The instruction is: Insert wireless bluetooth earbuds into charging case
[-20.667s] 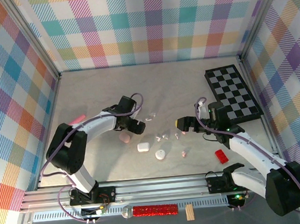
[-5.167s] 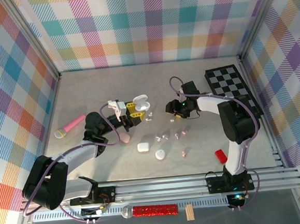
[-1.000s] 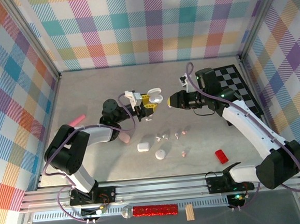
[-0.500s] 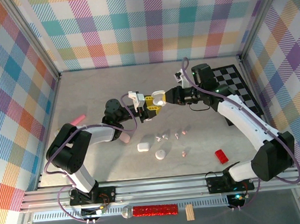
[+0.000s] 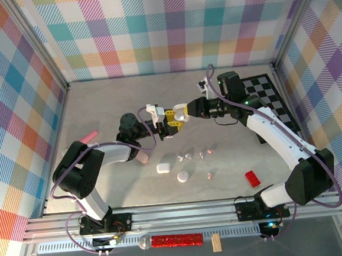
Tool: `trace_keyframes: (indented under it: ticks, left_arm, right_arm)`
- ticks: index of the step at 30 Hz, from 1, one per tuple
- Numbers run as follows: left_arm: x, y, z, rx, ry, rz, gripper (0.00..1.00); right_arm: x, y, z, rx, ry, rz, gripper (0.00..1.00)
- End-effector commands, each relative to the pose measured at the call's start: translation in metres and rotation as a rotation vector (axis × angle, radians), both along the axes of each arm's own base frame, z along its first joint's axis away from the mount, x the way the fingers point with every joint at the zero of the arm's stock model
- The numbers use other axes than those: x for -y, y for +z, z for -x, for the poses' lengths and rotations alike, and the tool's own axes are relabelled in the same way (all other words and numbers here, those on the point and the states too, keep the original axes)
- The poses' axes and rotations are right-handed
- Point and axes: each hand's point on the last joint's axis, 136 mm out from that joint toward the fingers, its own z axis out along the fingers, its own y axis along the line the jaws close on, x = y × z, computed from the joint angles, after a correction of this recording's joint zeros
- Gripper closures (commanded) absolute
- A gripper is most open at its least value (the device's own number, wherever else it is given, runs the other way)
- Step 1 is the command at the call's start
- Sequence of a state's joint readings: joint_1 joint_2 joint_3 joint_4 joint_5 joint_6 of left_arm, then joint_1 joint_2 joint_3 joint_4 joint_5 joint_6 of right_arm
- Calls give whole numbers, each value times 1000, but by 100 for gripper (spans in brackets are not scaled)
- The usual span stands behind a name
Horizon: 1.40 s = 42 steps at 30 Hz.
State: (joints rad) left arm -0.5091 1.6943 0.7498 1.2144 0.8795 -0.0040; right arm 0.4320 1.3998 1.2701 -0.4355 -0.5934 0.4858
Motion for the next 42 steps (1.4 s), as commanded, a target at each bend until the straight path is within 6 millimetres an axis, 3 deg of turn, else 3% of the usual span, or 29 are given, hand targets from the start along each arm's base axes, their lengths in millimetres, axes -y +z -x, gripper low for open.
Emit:
trace_keyframes:
  ticks: [1, 13, 18, 22, 26, 29, 34, 39, 42]
  left_arm:
    - [2, 15, 12, 70, -45, 31, 63]
    - [1, 22, 13, 76, -44, 36, 63]
    - [2, 21, 12, 64, -47, 28, 63]
    - [-2, 21, 9, 68, -31, 34, 63]
    - [-14, 25, 1, 67, 4, 56, 63]
    - [-25, 26, -6, 65, 29, 56, 63]
    - [-47, 35, -15, 73, 80, 55, 63]
    - [-65, 47, -15, 96, 132, 58, 63]
    - [-70, 50, -14, 101, 150, 61, 63]
  right_arm:
    - [0, 9, -7, 54, 2, -1, 79]
    - [4, -5, -7, 37, -7, 39, 75]
    - [7, 2, -3, 69, -9, 37, 63]
    - [14, 12, 1, 127, -27, 32, 60]
    - [20, 26, 11, 206, -25, 3, 54]
    - [28, 23, 14, 205, -60, 6, 51]
    - [44, 5, 2, 174, -175, 15, 49]
    - [44, -39, -17, 49, -232, 77, 48]
    - [33, -67, -27, -47, -218, 66, 48]
